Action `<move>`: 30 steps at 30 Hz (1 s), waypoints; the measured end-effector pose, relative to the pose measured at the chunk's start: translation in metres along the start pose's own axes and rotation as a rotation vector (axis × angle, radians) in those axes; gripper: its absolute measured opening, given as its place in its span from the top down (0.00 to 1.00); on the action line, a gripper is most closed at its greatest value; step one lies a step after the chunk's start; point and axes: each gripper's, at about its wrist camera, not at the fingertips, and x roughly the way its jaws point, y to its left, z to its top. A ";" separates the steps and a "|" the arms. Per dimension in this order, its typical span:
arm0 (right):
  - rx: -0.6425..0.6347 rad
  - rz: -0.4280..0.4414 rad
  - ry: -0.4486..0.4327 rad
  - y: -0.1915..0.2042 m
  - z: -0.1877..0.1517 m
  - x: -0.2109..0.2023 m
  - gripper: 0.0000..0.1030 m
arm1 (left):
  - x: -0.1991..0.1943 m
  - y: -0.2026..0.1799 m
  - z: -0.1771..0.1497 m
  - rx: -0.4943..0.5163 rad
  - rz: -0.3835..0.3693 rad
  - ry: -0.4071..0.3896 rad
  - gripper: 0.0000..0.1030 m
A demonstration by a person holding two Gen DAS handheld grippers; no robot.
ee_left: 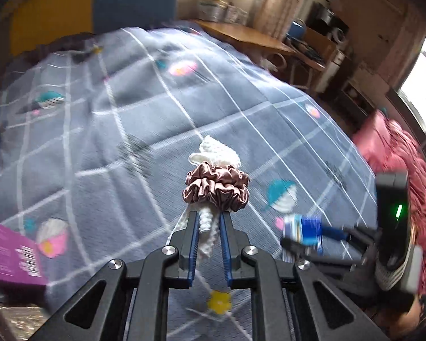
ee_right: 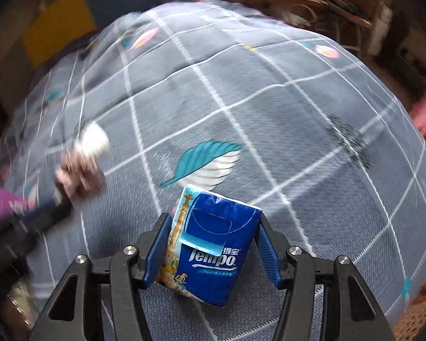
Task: Organize soft objects
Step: 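Grasp the brown scrunchie with the left gripper while the right holds the tissue pack, then lower the scrunchie into the gold tray and open the left gripper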
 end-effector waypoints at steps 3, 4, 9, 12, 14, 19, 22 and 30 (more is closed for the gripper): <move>-0.091 0.015 0.039 0.017 -0.004 0.009 0.43 | -0.025 0.030 0.018 -0.076 0.050 -0.043 0.87; -0.115 0.008 0.039 0.021 -0.005 0.010 0.43 | -0.037 0.042 0.024 -0.107 0.068 -0.061 0.87; -0.169 -0.027 0.045 0.033 -0.010 0.016 0.44 | -0.099 0.105 0.044 -0.264 0.126 -0.157 0.87; -0.181 -0.039 0.041 0.038 -0.014 0.016 0.44 | -0.136 0.143 0.044 -0.340 0.181 -0.200 0.87; -0.186 -0.043 0.039 0.040 -0.016 0.015 0.44 | -0.159 0.170 0.037 -0.380 0.217 -0.215 0.87; -0.213 -0.062 0.027 0.048 -0.022 0.016 0.43 | -0.209 0.227 -0.006 -0.438 0.305 -0.258 0.87; -0.224 -0.072 0.023 0.049 -0.026 0.008 0.43 | -0.232 0.254 -0.043 -0.486 0.329 -0.274 0.87; -0.249 -0.097 0.012 0.055 -0.027 0.005 0.44 | -0.292 0.294 -0.160 -0.592 0.374 -0.332 0.87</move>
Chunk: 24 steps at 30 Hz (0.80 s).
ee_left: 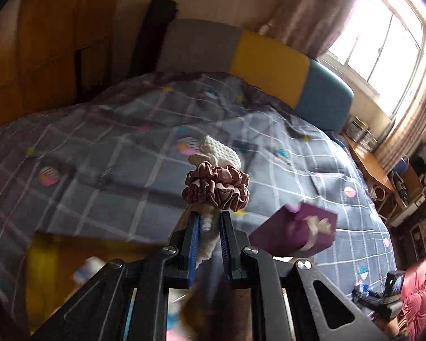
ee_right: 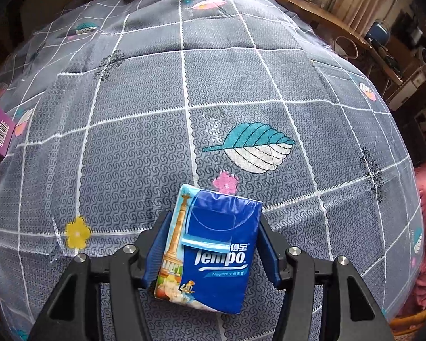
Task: Organize soft objects
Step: 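Lower the scrunchie into the gold tray and open the left gripper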
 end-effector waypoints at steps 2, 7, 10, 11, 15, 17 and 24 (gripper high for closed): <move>-0.007 -0.007 -0.004 0.003 -0.001 -0.001 0.44 | -0.015 0.021 -0.014 -0.021 0.016 -0.012 0.87; -0.010 -0.009 0.003 0.005 -0.002 -0.004 0.43 | -0.044 0.070 -0.059 -0.077 0.037 -0.031 0.87; -0.004 -0.004 0.004 0.003 0.000 -0.003 0.43 | -0.055 0.089 -0.089 -0.112 0.058 -0.030 0.87; 0.000 -0.002 0.004 0.002 0.000 -0.002 0.43 | -0.058 0.094 -0.100 -0.124 0.068 -0.029 0.87; 0.014 -0.010 0.009 -0.003 0.001 0.000 0.40 | -0.066 0.105 -0.139 -0.150 0.103 -0.022 0.87; 0.008 -0.015 0.006 -0.003 0.001 0.000 0.40 | -0.065 0.104 -0.156 -0.139 0.135 -0.017 0.87; -0.059 -0.054 -0.020 0.008 -0.001 -0.003 0.45 | -0.034 0.104 -0.187 -0.135 0.226 0.057 0.87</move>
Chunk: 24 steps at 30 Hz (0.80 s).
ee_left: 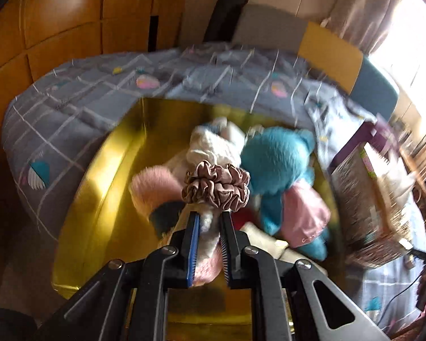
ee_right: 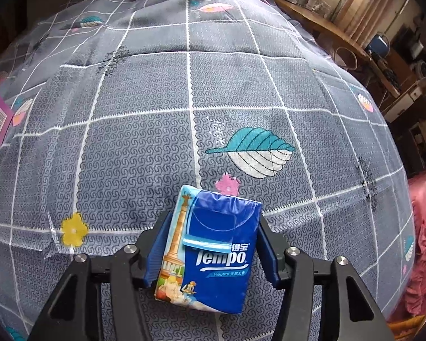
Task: Organize soft objects
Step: 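Lower the scrunchie into the gold tray and open the left gripper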
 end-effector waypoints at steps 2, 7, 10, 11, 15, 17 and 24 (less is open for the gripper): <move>-0.005 -0.005 -0.003 0.001 -0.001 -0.001 0.45 | 0.002 -0.004 -0.004 0.026 0.027 -0.011 0.85; -0.014 -0.010 -0.010 0.003 -0.002 -0.002 0.45 | 0.002 -0.014 -0.002 0.073 0.073 -0.029 0.78; -0.021 -0.014 -0.014 0.005 -0.002 -0.003 0.45 | -0.002 -0.017 0.000 0.090 0.082 -0.047 0.75; -0.023 -0.015 -0.016 0.005 -0.002 -0.003 0.45 | -0.004 -0.018 0.000 0.090 0.080 -0.051 0.75; -0.031 -0.018 -0.020 0.006 -0.003 -0.005 0.45 | -0.009 -0.019 0.003 0.086 0.069 -0.058 0.74; -0.028 -0.015 -0.020 0.006 -0.002 -0.005 0.45 | -0.014 -0.021 0.003 0.088 0.067 -0.072 0.73; -0.023 -0.014 -0.023 0.004 0.000 -0.005 0.45 | -0.030 -0.028 0.008 0.106 0.038 -0.117 0.71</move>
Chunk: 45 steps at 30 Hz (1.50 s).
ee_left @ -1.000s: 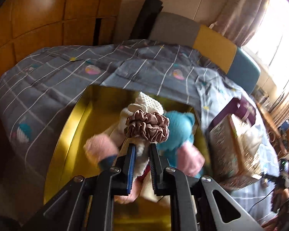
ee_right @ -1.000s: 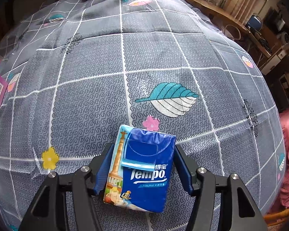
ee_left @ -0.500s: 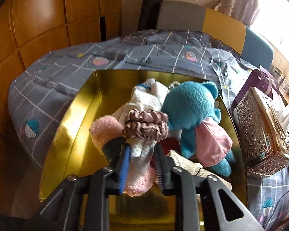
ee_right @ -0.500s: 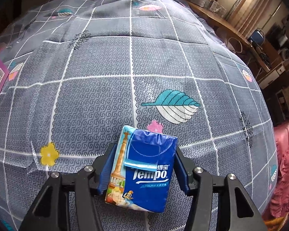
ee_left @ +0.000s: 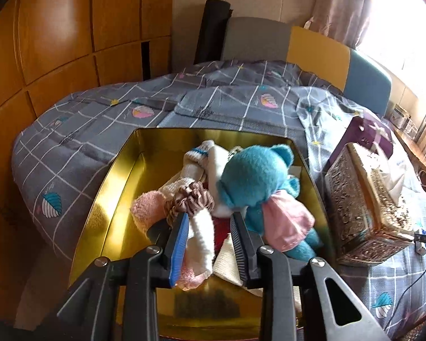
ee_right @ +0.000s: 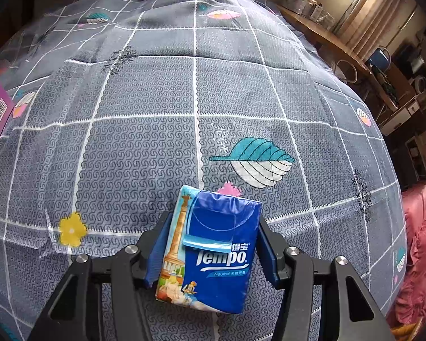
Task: Organize soft objects
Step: 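Lower the scrunchie into the gold tray and open the left gripper, then carry the blue tissue pack into the gold tray and open the right gripper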
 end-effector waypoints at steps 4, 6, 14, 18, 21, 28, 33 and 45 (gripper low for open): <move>0.015 0.008 0.004 -0.002 0.000 0.000 0.46 | -0.007 -0.006 0.002 0.015 -0.024 -0.016 0.71; 0.023 0.013 0.008 -0.004 0.000 0.001 0.46 | -0.009 -0.010 0.002 0.023 -0.039 -0.019 0.71; 0.026 0.018 0.009 -0.007 0.002 0.004 0.46 | -0.014 -0.024 -0.002 0.056 -0.091 -0.021 0.71; 0.022 0.012 0.010 -0.006 0.002 0.003 0.46 | -0.014 -0.032 -0.004 0.076 -0.114 -0.012 0.71; 0.022 0.010 0.011 -0.005 0.002 0.003 0.46 | -0.014 -0.037 -0.006 0.095 -0.129 -0.010 0.71; 0.043 0.018 0.019 -0.007 0.004 0.002 0.46 | -0.012 -0.050 -0.010 0.131 -0.168 0.011 0.71; 0.065 0.022 0.020 -0.010 0.007 0.002 0.46 | -0.009 -0.054 -0.013 0.145 -0.190 0.025 0.71; 0.097 0.164 -0.079 0.019 0.071 -0.039 0.46 | -0.009 -0.050 -0.011 0.135 -0.208 0.026 0.71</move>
